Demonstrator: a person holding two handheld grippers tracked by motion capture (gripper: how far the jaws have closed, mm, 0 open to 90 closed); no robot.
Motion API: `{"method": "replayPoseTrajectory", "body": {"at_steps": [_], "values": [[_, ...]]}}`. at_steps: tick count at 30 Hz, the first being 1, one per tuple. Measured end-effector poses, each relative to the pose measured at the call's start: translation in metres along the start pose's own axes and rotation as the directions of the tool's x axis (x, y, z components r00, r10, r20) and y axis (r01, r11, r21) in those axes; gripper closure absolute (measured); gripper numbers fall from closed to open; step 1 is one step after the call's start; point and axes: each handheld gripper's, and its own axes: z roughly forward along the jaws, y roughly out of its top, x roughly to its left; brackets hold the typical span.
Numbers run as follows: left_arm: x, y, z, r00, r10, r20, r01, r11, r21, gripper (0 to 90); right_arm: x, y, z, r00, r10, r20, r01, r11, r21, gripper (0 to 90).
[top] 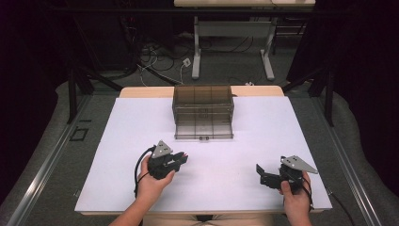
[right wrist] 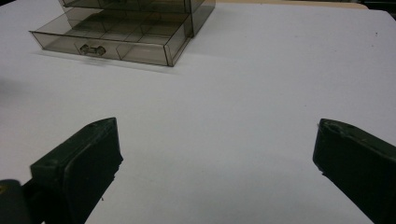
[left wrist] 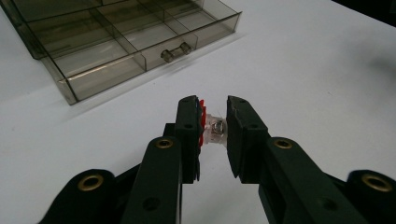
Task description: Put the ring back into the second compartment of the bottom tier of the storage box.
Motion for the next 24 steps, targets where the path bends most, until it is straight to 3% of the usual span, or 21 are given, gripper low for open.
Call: {"method": "replayPoseTrajectory", "body": {"at_steps": [24], "values": [[0.02, 0.041, -0.003, 0.9993, -0.02, -0.03, 0.019, 0.9995, -0.024, 75.2, 0.002, 0.0, -0.001, 1.0, 0.0, -0.002, 0.0, 1.0, 0.004, 0.5]]}}
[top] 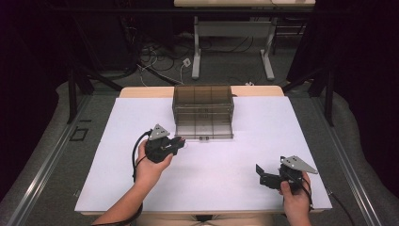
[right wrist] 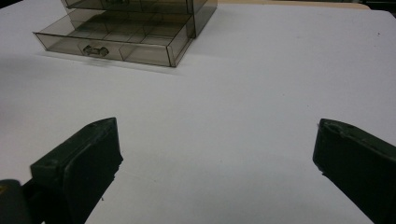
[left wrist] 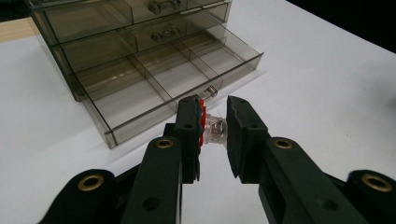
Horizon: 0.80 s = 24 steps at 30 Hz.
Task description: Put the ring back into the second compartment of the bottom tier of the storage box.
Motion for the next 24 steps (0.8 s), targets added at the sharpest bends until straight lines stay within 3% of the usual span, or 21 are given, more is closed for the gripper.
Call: {"method": "replayPoseTrajectory", "body": {"at_steps": [14, 24], "values": [[0.008, 0.015, 0.013, 0.999, -0.034, -0.028, 0.033, 0.9993, -0.015, 75.2, -0.001, 0.0, 0.001, 1.0, -0.002, -0.007, 0.002, 1.0, -0.002, 0.5], [0.011, 0.027, 0.02, 0.998, -0.035, -0.052, 0.034, 0.9993, -0.015, 75.2, 0.0, 0.0, 0.001, 0.9999, -0.008, -0.011, 0.008, 1.0, -0.003, 0.5]]}}
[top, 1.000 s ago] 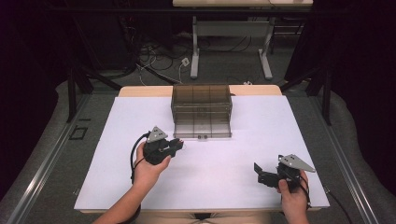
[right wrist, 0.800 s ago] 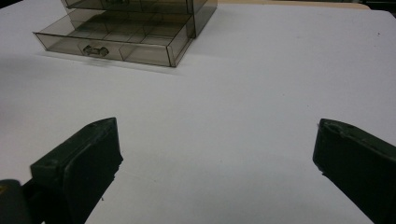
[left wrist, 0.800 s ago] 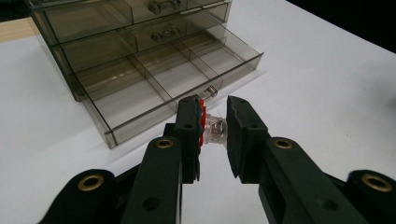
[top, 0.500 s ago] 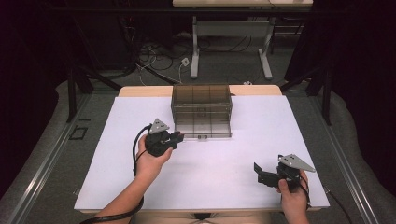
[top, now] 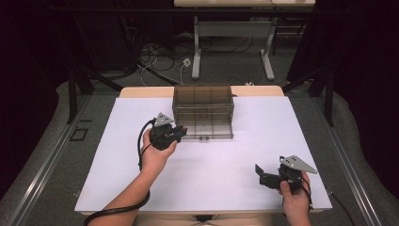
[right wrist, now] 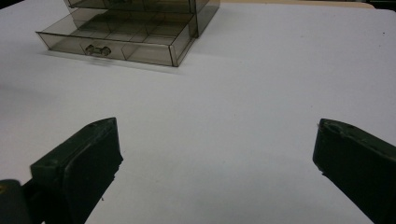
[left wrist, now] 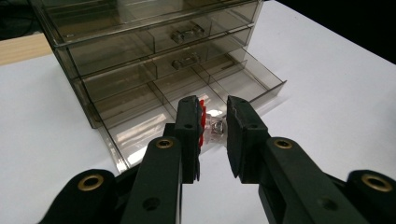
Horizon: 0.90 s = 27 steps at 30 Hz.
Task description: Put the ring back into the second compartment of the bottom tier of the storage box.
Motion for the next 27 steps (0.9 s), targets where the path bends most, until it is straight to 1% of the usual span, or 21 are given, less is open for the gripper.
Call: {"method": "replayPoseTrajectory", "body": {"at_steps": [8, 11, 12, 13, 15, 18, 20, 22, 27], "values": [[0.004, 0.004, 0.008, 0.9998, -0.013, -0.017, 0.013, 0.9999, 0.006, 75.2, 0.001, 0.0, 0.0, 0.9999, 0.008, -0.007, -0.008, 1.0, -0.006, 0.5], [0.005, 0.004, 0.012, 0.9994, -0.023, -0.027, 0.023, 0.9997, 0.006, 75.2, 0.0, 0.001, -0.001, 1.0, 0.003, -0.004, -0.003, 1.0, -0.001, 0.5], [0.007, 0.005, 0.013, 0.9995, -0.02, -0.025, 0.021, 0.9997, 0.01, 75.2, 0.0, 0.001, -0.001, 1.0, 0.003, -0.003, -0.003, 1.0, -0.001, 0.5], [0.007, 0.005, 0.015, 0.9991, -0.026, -0.032, 0.026, 0.9996, 0.009, 75.2, 0.001, 0.0, -0.001, 1.0, 0.005, -0.004, -0.005, 1.0, -0.001, 0.5], [0.009, 0.005, 0.017, 0.9991, -0.024, -0.034, 0.024, 0.9996, 0.017, 75.2, 0.001, 0.0, 0.0, 1.0, 0.002, -0.007, -0.002, 1.0, -0.007, 0.5], [0.01, 0.006, 0.021, 0.9981, -0.037, -0.048, 0.038, 0.9991, 0.018, 75.2, 0.0, 0.001, -0.001, 1.0, 0.003, -0.003, -0.003, 1.0, -0.001, 0.5], [0.013, 0.007, 0.023, 0.9978, -0.036, -0.055, 0.038, 0.999, 0.023, 75.2, 0.0, 0.0, 0.0, 1.0, 0.002, -0.004, -0.002, 1.0, -0.001, 0.5], [0.014, 0.007, 0.026, 0.997, -0.049, -0.06, 0.05, 0.9986, 0.018, 75.2, 0.001, 0.0, 0.0, 1.0, 0.001, -0.004, -0.001, 1.0, -0.001, 0.5], [0.016, 0.009, 0.03, 0.9956, -0.061, -0.071, 0.063, 0.9978, 0.024, 75.2, 0.001, 0.0, 0.0, 1.0, 0.001, -0.005, -0.001, 1.0, -0.001, 0.5]]}}
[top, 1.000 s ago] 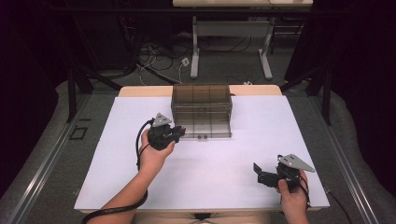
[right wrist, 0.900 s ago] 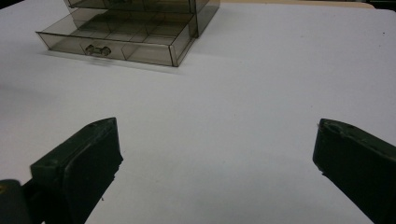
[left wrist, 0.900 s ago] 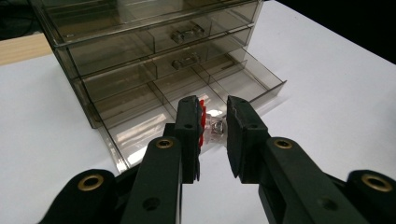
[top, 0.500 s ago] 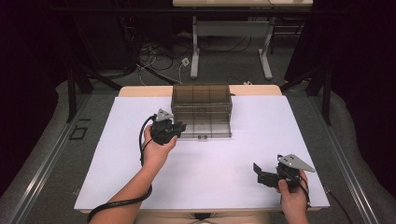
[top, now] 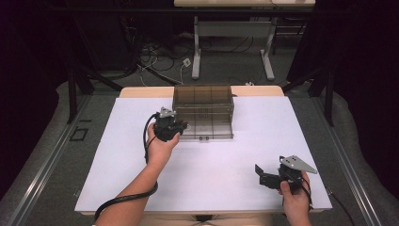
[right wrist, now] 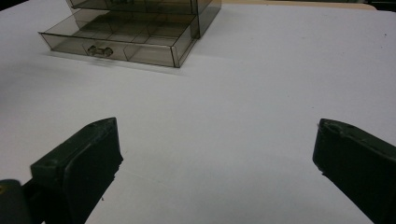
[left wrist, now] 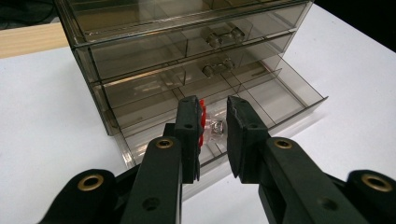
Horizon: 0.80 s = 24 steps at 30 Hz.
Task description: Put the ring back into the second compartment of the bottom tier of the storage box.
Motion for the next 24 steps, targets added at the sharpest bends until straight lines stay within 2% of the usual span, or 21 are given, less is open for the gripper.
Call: {"method": "replayPoseTrajectory", "body": {"at_steps": [6, 24], "values": [[0.001, 0.002, 0.006, 1.0, -0.001, -0.01, 0.002, 0.9999, 0.016, 75.2, 0.0, 0.0, 0.0, 1.0, 0.001, -0.003, -0.001, 1.0, 0.0, 0.5], [0.007, -0.002, 0.024, 0.9973, -0.057, -0.046, 0.059, 0.9966, 0.056, 75.2, 0.0, 0.0, 0.001, 1.0, -0.002, -0.004, 0.002, 1.0, 0.013, 0.5]]}}
